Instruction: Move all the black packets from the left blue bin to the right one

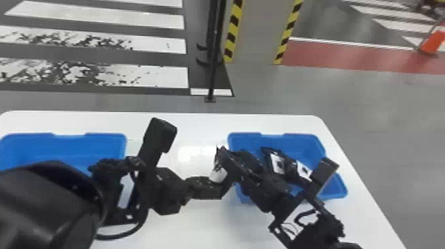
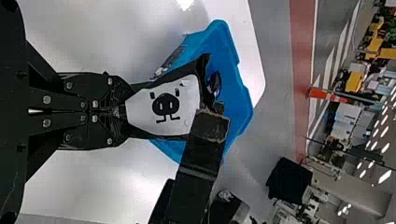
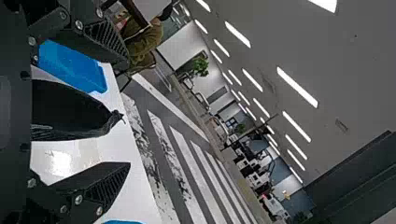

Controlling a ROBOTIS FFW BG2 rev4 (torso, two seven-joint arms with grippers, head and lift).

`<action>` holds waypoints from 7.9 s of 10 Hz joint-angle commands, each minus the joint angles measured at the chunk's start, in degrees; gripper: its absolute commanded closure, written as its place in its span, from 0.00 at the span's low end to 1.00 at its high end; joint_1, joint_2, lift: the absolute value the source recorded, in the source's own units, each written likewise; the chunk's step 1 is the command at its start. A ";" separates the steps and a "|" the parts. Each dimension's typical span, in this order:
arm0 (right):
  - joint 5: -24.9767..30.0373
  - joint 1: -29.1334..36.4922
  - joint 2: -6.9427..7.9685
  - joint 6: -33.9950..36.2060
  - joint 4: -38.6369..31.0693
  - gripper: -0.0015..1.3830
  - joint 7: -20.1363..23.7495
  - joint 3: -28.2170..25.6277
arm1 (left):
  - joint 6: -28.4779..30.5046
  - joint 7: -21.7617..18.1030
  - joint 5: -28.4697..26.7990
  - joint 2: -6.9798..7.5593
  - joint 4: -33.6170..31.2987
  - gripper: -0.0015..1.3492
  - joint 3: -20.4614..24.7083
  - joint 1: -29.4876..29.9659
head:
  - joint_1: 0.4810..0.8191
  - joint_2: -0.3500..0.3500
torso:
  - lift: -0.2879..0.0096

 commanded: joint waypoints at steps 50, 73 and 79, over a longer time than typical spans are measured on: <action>22.92 25.52 5.10 -21.74 -15.89 0.14 -6.76 -10.65 | -57.70 5.27 -1.63 -13.45 -13.08 0.10 40.14 48.22 | 0.63 0.52 | 0.50; 21.44 25.52 4.92 -22.16 -15.18 0.13 -6.85 -10.65 | -56.86 5.36 -1.52 -13.45 -12.94 0.09 40.59 48.22 | 0.63 0.53 | 0.50; 21.44 25.38 4.92 -22.30 -15.04 0.13 -6.85 -10.65 | -56.44 5.36 -1.41 -13.45 -12.94 0.09 40.82 48.37 | 0.63 0.53 | 0.50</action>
